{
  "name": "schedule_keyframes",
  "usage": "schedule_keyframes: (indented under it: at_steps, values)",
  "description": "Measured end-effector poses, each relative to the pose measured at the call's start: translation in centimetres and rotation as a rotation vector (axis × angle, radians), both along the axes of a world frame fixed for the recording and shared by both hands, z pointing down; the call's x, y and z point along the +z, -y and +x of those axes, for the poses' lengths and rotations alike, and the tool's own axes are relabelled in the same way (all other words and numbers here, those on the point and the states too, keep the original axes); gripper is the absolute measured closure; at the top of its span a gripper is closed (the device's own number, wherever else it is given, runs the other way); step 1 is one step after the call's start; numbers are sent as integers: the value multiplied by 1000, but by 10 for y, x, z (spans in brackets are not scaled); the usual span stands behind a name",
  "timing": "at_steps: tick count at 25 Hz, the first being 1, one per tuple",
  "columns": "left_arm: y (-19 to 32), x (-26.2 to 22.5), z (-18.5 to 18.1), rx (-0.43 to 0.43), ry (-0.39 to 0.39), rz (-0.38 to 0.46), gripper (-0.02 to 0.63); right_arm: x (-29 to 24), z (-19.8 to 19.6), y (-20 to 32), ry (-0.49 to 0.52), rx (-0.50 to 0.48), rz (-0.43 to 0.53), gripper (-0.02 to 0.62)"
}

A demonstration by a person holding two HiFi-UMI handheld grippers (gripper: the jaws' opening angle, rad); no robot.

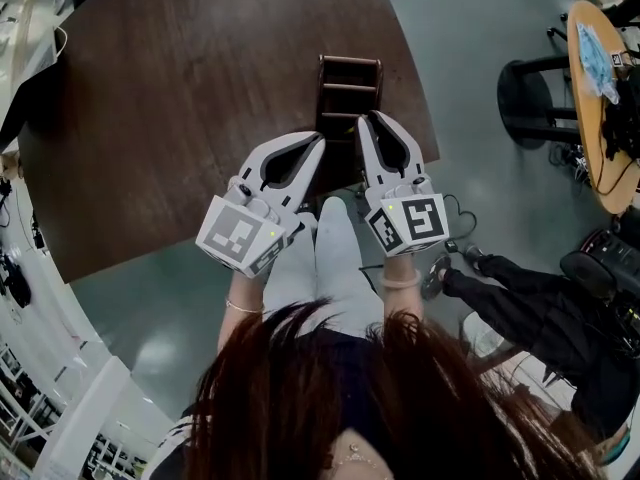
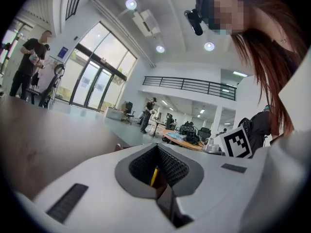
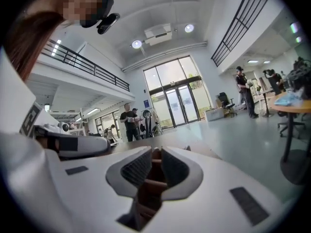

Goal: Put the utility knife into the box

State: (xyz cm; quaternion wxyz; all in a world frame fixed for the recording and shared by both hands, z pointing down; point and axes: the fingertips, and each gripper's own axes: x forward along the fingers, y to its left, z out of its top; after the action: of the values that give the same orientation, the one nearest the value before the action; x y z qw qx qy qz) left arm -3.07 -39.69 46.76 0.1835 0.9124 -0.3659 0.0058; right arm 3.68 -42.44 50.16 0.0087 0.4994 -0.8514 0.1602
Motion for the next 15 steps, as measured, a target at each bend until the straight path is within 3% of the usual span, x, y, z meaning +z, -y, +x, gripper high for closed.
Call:
schedule_keyframes:
  at_steps: [5,15]
  values:
    - [-5,-37,7,2,0,60,612,-55,16,-3,19,16,83,548]
    - [-13,-122,15,5,21,215,612,-180,21,-26,33,-45,234,575]
